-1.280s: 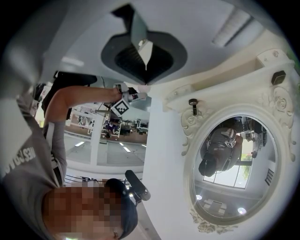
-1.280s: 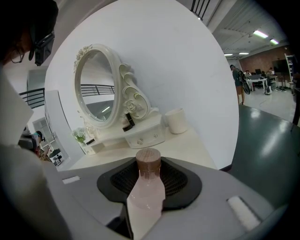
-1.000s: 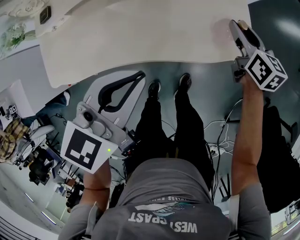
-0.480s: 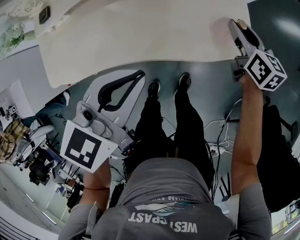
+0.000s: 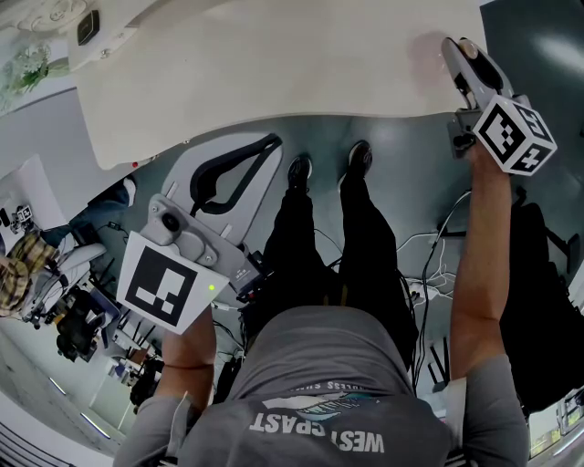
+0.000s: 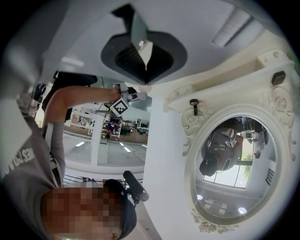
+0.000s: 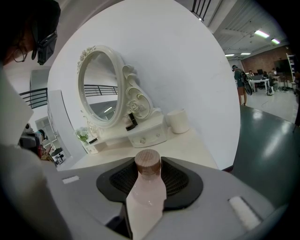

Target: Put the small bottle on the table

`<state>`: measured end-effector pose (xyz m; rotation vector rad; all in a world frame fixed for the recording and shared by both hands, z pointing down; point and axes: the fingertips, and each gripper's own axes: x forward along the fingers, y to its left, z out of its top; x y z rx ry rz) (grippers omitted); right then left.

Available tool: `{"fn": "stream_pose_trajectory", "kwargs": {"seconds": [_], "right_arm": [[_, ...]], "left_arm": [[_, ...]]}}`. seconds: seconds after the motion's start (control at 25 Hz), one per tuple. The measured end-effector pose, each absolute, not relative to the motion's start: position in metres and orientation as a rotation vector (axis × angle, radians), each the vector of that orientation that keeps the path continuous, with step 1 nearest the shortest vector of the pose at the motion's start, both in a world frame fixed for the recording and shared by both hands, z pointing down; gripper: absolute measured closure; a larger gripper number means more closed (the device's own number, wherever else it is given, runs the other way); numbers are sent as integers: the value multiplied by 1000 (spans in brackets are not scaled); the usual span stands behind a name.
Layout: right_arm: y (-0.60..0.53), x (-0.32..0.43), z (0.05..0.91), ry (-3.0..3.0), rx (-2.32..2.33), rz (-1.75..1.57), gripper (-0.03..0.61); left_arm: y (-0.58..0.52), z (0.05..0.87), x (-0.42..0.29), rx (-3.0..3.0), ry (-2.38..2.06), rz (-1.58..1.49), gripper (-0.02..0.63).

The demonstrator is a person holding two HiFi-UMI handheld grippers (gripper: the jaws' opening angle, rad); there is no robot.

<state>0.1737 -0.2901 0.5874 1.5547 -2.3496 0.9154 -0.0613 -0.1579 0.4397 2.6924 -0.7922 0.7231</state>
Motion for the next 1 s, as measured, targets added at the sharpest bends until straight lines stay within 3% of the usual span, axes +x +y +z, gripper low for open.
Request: {"fn": "stream_pose_trajectory", "kwargs": {"seconds": [0.36,1.0], "right_arm": [[-279,162,587,-2365,1493,905,383],[-265,171,553,-2360,1542,870,387]], "left_arm": [[-148,435,-60,2703,-801,723,611],[-134,408,-63,2754,-806,708,611]]}}
